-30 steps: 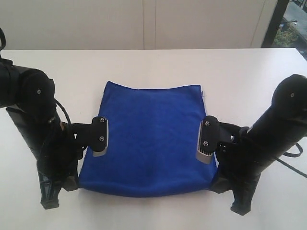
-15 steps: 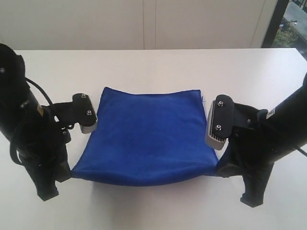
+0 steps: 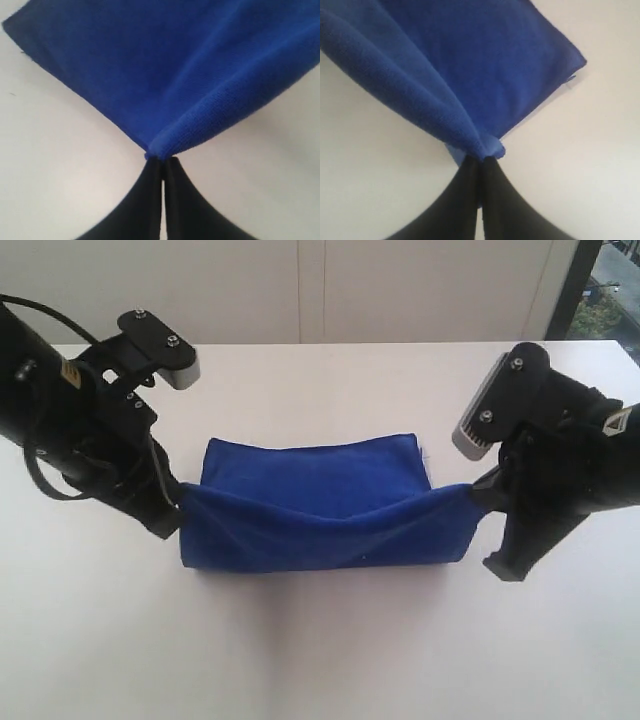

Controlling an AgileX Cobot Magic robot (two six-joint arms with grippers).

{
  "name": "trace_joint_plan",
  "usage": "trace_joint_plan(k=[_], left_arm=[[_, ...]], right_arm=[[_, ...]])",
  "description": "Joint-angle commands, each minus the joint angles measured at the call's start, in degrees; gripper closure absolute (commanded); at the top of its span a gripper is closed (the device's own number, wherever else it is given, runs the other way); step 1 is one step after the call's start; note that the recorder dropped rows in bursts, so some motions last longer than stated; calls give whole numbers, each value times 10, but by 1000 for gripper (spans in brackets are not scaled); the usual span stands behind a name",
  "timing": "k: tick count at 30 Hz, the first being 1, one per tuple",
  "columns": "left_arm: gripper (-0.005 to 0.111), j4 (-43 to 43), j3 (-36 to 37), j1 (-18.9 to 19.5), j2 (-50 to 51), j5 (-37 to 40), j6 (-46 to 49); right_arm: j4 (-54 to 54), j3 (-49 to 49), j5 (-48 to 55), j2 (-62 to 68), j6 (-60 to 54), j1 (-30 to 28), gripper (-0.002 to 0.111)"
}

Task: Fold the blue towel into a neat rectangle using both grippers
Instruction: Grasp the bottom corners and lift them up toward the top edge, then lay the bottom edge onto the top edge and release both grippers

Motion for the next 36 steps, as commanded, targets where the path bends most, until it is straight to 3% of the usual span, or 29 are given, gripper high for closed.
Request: trace_joint_plan(k=[1, 8, 16, 21, 36], left_arm=[[107, 63, -2, 0, 37, -97, -80], [107, 71, -2, 67, 90, -254, -160], [107, 64, -2, 73, 188, -414, -160], [107, 64, -2, 92, 219, -465, -158], [107, 64, -2, 92, 270, -562, -117]], right_arm=[[-5, -6, -110, 41, 40, 0, 108], [-5, -98, -163, 164, 50, 0, 108], [-5, -175, -238, 286, 51, -11, 108], [-4, -178, -267, 316, 51, -22, 108], [-4, -178, -331, 365, 48, -22, 108]])
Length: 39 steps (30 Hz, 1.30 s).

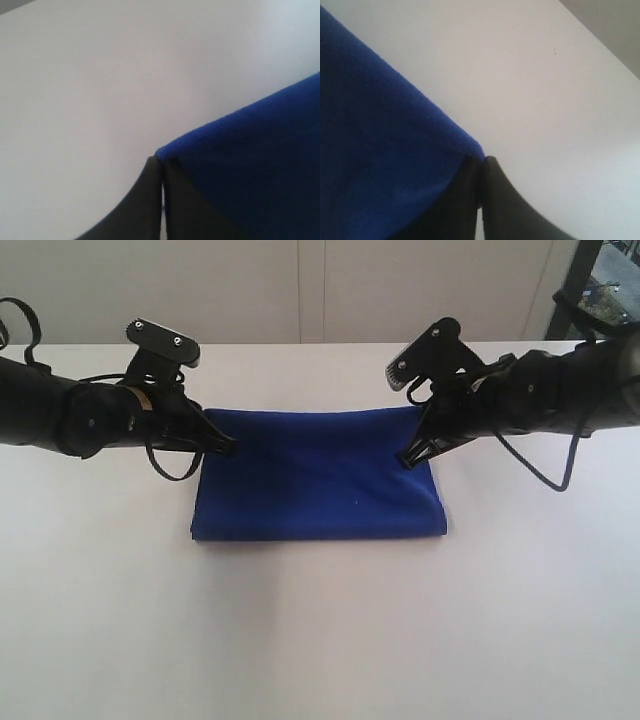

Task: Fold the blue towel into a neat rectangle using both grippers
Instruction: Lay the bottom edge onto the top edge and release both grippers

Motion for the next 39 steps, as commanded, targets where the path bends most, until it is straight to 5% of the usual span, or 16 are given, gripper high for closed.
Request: trace_joint_plan(k=[1, 29, 39], left_arm=[[107, -6, -1, 1, 2, -22, 31], [107, -6, -1, 1, 22, -54, 64], [103, -6, -1, 1, 51, -89, 69]], right_arm=[[-1, -3, -11, 1, 0, -6, 108], [-1, -3, -92, 34, 0, -6, 108], [-1, -3, -98, 34, 0, -6, 77]])
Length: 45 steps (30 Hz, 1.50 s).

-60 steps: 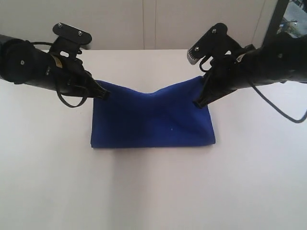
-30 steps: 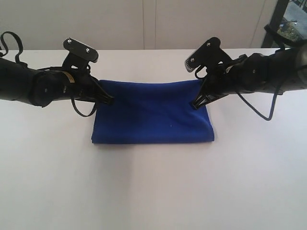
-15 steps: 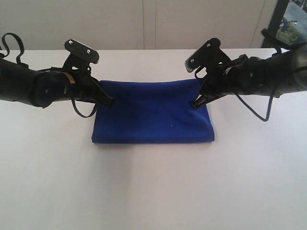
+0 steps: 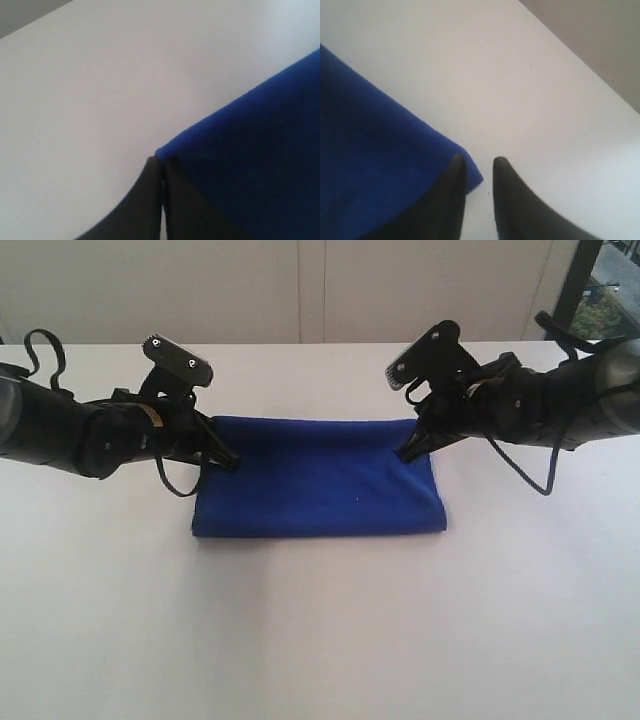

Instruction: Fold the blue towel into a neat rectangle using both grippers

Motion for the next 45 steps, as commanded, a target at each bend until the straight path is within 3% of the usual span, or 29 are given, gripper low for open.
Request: trace_joint_plan(k=[1, 5, 8, 15, 18, 23, 25, 26, 30, 35, 45], left_arm=[[99, -5, -1, 1, 0, -10, 16], [74, -5, -1, 1, 0, -10, 45], [58, -5, -1, 1, 0, -11, 45], [52, -5, -1, 1, -9, -8, 45], [56, -8, -1, 1, -42, 32, 28], [89, -10, -2, 1, -106, 176, 20], [104, -11, -10, 1, -124, 241, 1], [107, -11, -21, 1, -131, 277, -18], [107, -17, -94, 1, -133, 418, -91], [107, -59, -184, 1, -91, 551, -93], [107, -203, -214, 1, 15, 578, -36]], right_arm=[[-1, -4, -7, 1, 0, -6, 73], [8, -4, 2, -1, 2, -6, 62], [13, -4, 9, -13, 2, -6, 61], [61, -4, 66, -64, 16, -6, 63], [85, -4, 109, -92, 48, -6, 71], [87, -20, 208, -117, 97, -7, 106], [87, -41, 259, -114, 133, -14, 108], [87, -57, 293, -110, 155, -19, 108], [83, -125, 407, -92, 210, -36, 108], [82, -183, 501, -67, 222, -39, 108], [64, -192, 503, 19, 225, -40, 108]])
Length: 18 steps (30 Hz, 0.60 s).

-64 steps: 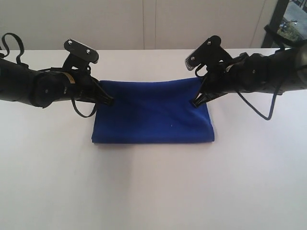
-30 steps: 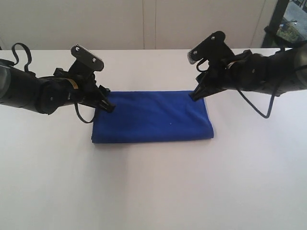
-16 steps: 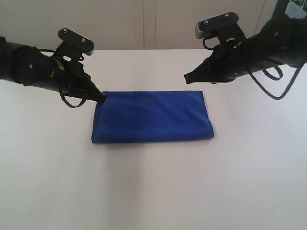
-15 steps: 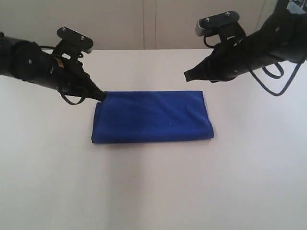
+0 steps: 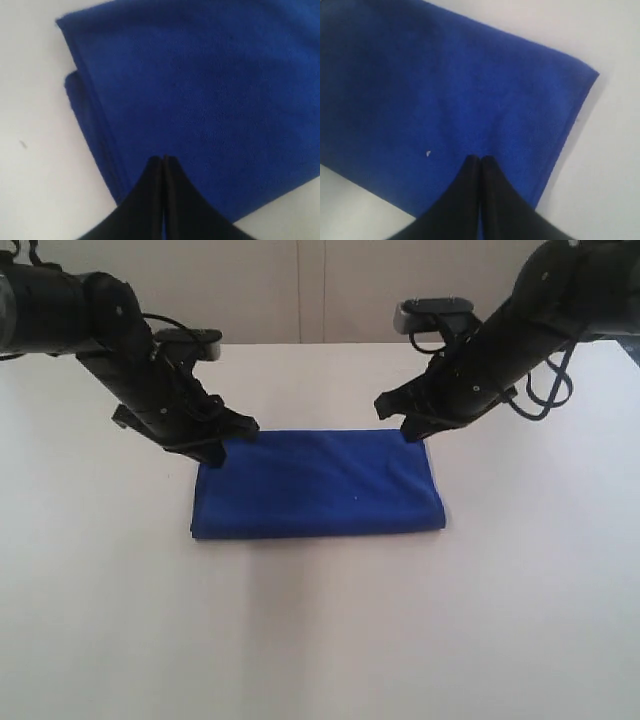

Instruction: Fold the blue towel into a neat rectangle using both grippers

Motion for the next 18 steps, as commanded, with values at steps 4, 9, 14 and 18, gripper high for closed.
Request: trace_joint_plan(k=[4, 9, 14, 18], left_arm=[[107, -85, -3, 1, 53, 9, 74], [107, -85, -3, 1, 79, -4, 76], [107, -84, -3, 1, 96, -7, 79], [107, -81, -3, 1, 98, -4, 88]], right_arm=[[-15, -4, -38, 41, 12, -4, 108], [-20, -4, -64, 68, 12, -4, 108], [-47, -4, -86, 91, 12, -4, 108], [-79, -4, -78, 106, 22, -4, 108]])
